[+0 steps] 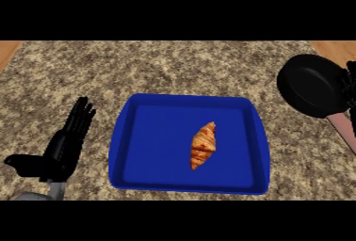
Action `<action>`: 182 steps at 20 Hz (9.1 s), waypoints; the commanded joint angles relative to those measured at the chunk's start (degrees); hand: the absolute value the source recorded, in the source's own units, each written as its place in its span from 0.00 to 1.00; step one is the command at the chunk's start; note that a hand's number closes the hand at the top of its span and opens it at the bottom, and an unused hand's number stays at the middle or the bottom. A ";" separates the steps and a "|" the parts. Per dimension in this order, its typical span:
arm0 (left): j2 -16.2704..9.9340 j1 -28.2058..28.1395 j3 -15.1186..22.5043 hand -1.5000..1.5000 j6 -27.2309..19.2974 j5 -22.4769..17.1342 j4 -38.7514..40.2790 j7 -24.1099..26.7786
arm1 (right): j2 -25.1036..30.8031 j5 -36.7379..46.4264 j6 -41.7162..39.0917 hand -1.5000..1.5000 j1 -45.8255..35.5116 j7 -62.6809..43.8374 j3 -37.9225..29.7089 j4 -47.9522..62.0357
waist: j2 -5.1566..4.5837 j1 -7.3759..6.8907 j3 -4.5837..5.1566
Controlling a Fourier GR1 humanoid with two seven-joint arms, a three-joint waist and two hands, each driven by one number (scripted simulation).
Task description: Pick the croissant from the tray and place it in the pot
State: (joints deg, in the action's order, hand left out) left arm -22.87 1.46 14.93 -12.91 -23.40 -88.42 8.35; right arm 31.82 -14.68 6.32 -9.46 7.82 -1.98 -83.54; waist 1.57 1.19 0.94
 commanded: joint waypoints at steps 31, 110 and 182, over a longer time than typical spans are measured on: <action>1.74 13.93 -7.53 0.50 -3.90 4.40 1.98 -6.39 | -4.08 24.20 -42.88 0.00 -37.65 -40.88 35.01 -2.54 | -1.49 -2.21 -0.87; 11.01 17.17 -15.75 0.50 5.96 14.37 -0.21 -10.25 | -20.07 84.33 -5.18 1.00 -49.66 -63.31 1.94 32.80 | -4.31 -6.77 -0.66; 11.01 11.27 -19.89 0.50 7.65 15.03 -1.34 -9.83 | -11.37 72.23 47.15 0.00 -37.36 -42.09 -34.81 34.75 | -1.43 -1.48 -0.96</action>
State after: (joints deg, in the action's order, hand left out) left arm -12.10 15.82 -5.26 -6.21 -8.30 -88.06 -2.79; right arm 22.69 60.64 47.93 -48.17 -35.14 -36.48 -44.60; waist 0.05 -0.20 -0.04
